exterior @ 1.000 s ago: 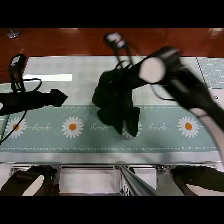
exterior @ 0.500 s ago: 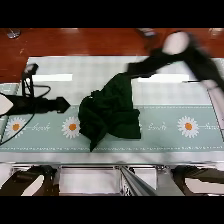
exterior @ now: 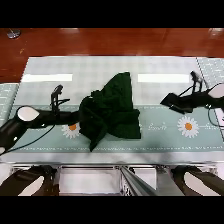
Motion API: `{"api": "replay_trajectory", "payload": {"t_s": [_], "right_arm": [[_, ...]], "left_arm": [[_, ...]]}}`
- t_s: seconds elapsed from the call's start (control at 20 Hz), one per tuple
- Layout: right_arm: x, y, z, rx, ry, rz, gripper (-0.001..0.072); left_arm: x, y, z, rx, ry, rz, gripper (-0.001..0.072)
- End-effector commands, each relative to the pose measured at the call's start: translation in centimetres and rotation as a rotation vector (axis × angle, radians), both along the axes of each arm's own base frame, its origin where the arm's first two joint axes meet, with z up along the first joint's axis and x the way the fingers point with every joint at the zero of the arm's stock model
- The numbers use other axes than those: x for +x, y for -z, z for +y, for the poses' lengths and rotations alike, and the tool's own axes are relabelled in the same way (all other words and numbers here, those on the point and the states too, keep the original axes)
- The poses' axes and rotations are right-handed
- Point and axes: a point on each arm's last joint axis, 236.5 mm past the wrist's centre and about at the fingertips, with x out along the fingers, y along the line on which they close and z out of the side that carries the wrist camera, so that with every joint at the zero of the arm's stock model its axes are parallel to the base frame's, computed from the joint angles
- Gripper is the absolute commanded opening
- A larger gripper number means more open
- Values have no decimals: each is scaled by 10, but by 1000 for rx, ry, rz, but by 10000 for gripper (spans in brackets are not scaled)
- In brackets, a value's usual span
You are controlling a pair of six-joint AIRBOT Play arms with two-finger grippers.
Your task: Fold the shirts.
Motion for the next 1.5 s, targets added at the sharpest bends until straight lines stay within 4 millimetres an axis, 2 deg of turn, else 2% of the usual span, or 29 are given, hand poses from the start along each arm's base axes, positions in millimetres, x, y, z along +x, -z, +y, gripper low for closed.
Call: {"api": "replay_trajectory", "payload": {"t_s": [0.0,0.1,0.15,0.2,0.25,0.35,0.6,0.75,0.8,0.85,0.9,1.0,1.05,1.1,1.15,1.2,1.25,1.3,1.35,1.4,1.45], "right_arm": [[-22,18,33,14,-89,17,612],[-29,26,55,18,-148,43,612],[-34,33,65,25,-176,67,612],[-38,39,75,34,-195,88,612],[-41,44,84,44,-210,103,612],[-38,50,101,73,-212,102,612],[-19,56,152,196,-218,68,612],[-4,57,184,230,-252,70,611],[-1,57,192,239,-260,72,547],[1,55,200,249,-277,81,248],[1,48,204,262,-302,82,36],[15,10,201,264,-383,21,36],[33,-22,191,240,-400,-56,35],[58,-63,175,209,-373,-153,35],[86,-118,154,177,-322,-282,35],[105,-176,134,154,-281,-414,35],[114,-243,114,134,-249,-556,35],[108,-303,98,106,-241,-682,35],[93,-352,87,69,-242,-785,35],[70,-395,76,19,-246,-882,35],[45,-426,65,-44,-240,-961,35]], "left_arm": [[48,0,-11,10,-13,-68,698],[56,10,-20,8,35,-17,694],[52,17,-24,18,87,22,548],[47,23,-27,33,147,57,165],[42,27,-27,49,200,80,19],[41,24,-23,80,259,83,18],[56,-2,-13,79,280,49,18],[57,-5,-12,76,283,46,18],[57,-5,-12,75,283,46,18],[57,-6,-12,75,284,46,18],[59,-9,-10,72,284,43,18],[70,-36,1,59,277,5,18],[82,-60,9,54,258,-45,18],[100,-95,22,52,211,-127,18],[117,-136,34,43,154,-224,18],[132,-189,46,19,97,-345,18],[138,-241,56,-1,60,-461,18],[137,-292,68,-4,19,-573,18],[130,-335,79,11,-15,-669,18],[117,-378,90,35,-46,-775,18],[99,-415,102,66,-79,-872,18]]}}
